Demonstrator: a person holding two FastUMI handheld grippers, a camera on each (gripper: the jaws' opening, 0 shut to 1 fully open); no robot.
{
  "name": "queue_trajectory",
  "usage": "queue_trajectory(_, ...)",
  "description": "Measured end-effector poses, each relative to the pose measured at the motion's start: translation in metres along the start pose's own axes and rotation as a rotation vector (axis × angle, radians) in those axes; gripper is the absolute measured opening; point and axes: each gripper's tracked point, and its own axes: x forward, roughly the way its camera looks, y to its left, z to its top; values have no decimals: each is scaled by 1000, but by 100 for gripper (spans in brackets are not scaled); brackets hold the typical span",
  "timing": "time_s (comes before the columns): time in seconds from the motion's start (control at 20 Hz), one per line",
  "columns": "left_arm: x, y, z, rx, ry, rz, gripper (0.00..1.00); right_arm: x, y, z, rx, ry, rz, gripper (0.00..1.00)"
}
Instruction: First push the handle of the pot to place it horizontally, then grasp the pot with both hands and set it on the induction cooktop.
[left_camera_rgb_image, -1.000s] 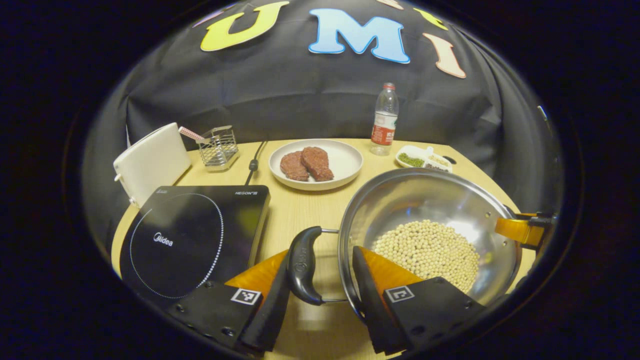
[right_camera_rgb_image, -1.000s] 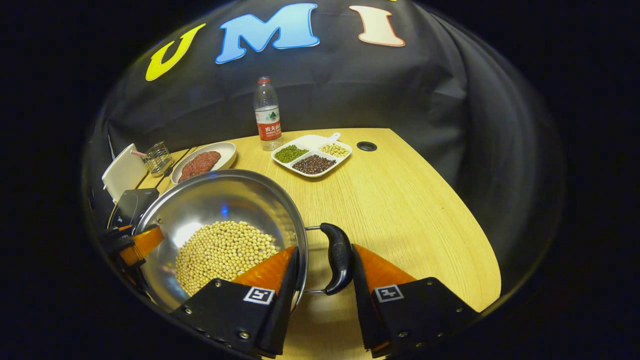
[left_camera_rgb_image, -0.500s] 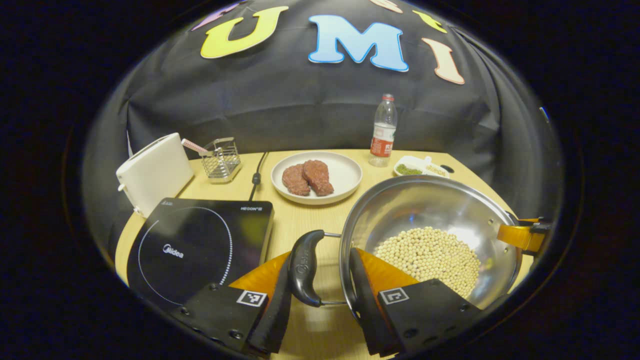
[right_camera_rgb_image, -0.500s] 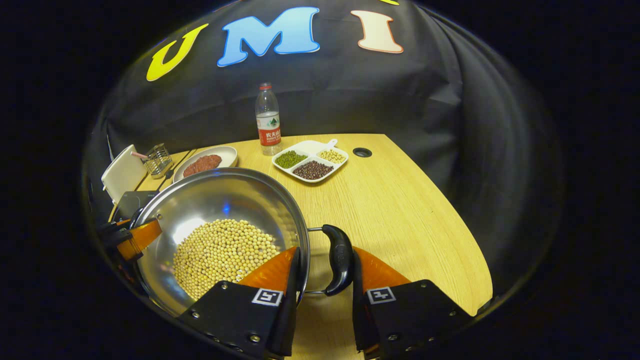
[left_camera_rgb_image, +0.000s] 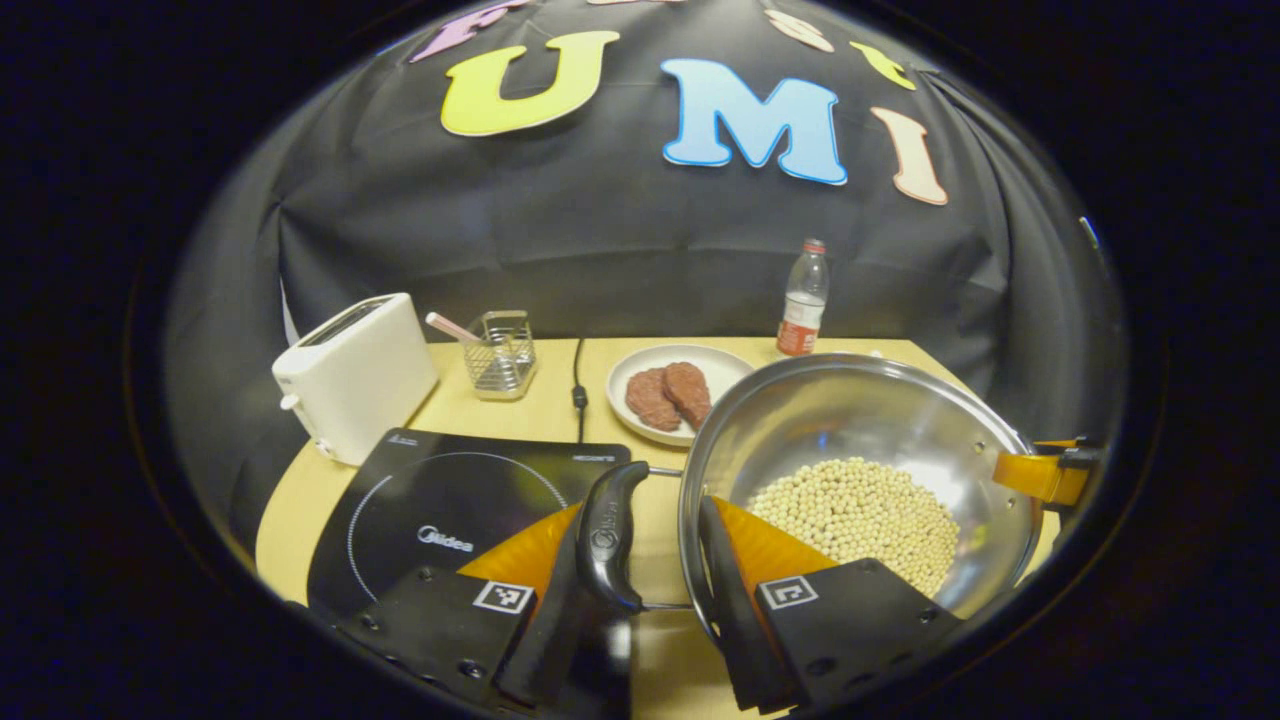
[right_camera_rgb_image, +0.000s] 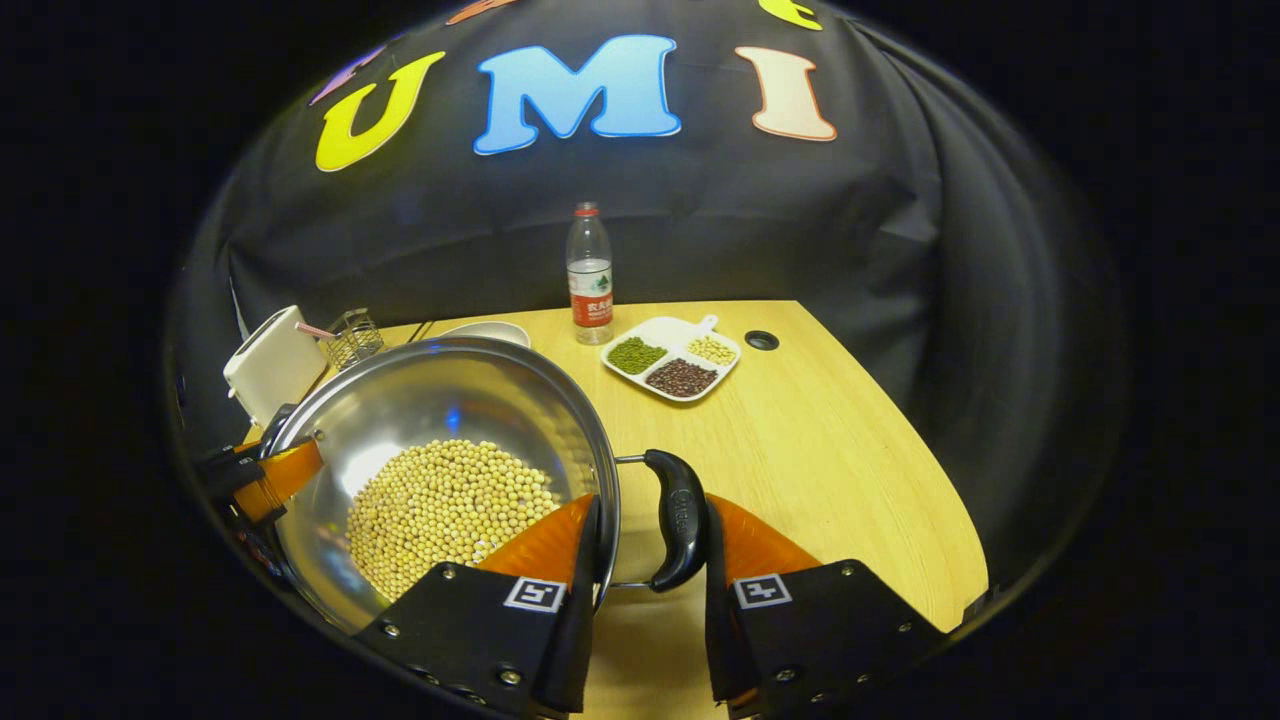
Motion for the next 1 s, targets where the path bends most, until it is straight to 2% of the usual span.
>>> queue_trajectory(0.05, -2, 10, -1, -5, -1, 4, 63, -2, 9, 0, -4, -2, 4, 47)
queue_trajectory(0.35, -7, 68, -5, -13, 0, 9, 63, -8, 62, -5, -10, -2, 8, 47)
queue_trajectory(0.45, -8, 89, -7, -13, -4, 8, 68, -12, 79, -6, -13, -6, 9, 46)
queue_trajectory(0.5, -9, 98, -8, -15, -6, 8, 63, -13, 88, -6, -17, -7, 9, 46)
queue_trajectory(0.6, -9, 119, -8, -12, -8, 12, 64, -12, 105, -7, -17, -5, 11, 47)
queue_trajectory(0.65, -9, 128, -8, -12, -9, 15, 68, -12, 115, -8, -17, -4, 15, 47)
queue_trajectory(0.7, -9, 138, -8, -14, -11, 19, 63, -12, 124, -9, -19, -3, 19, 47)
queue_trajectory(0.75, -11, 149, -8, -16, -12, 24, 63, -12, 133, -8, -21, -3, 24, 47)
queue_trajectory(0.8, -11, 159, -8, -21, -11, 30, 68, -13, 142, -7, -23, -4, 28, 47)
queue_trajectory(0.85, -11, 167, -9, -26, -10, 34, 63, -11, 150, -7, -28, -3, 32, 47)
queue_trajectory(1.0, -11, 192, -8, -34, -11, 52, 63, -8, 172, -5, -39, -6, 42, 46)
